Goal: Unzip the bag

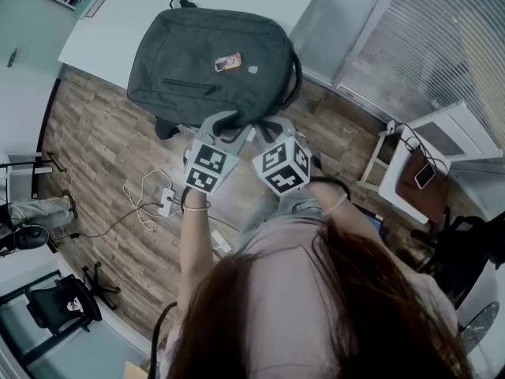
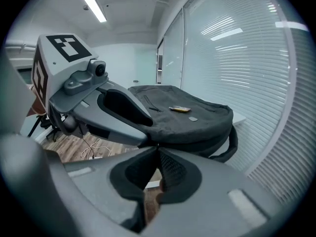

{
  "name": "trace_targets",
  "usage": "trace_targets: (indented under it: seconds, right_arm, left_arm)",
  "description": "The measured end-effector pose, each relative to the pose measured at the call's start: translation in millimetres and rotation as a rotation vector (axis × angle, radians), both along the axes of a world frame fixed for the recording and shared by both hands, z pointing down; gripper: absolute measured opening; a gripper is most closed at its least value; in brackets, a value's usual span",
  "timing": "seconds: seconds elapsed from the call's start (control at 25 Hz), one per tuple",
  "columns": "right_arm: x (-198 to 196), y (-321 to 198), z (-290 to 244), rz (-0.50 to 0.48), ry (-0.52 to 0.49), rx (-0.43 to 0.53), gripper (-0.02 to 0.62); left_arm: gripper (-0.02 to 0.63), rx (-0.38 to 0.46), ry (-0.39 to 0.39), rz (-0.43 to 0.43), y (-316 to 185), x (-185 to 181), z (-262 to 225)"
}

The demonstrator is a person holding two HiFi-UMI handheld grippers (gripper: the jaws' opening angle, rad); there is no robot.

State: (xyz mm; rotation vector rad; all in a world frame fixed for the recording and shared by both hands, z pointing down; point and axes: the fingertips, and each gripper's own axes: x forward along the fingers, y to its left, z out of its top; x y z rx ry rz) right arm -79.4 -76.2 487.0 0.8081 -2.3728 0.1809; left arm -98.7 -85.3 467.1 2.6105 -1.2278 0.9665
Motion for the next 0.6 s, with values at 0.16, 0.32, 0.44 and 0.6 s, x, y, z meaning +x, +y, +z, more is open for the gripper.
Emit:
trace_targets:
  seconds: [0.16,0.32,0.44,0.6]
  right_arm:
    - [2,0,-1,0.027,0.029,0.027,0.011]
    - [5,0,-5,0.056,0.075,0.048,0.011]
    - [12,-5,-7,0.092,0.1,0.054,0.011]
    - [21,-9,-11,0.129,0.136,0.06,0.011]
  left_arm:
    - [0.124,-0.021,0.052,-0.008,0,-2,1]
    - [0.115,-0.036,0.104,-0.009,0,-5,0]
    - [0.112,-0.041,0.144,-0.007,-1,-6,0]
    - [0.109,-0.059,0.202,-0.003,2,-8,1]
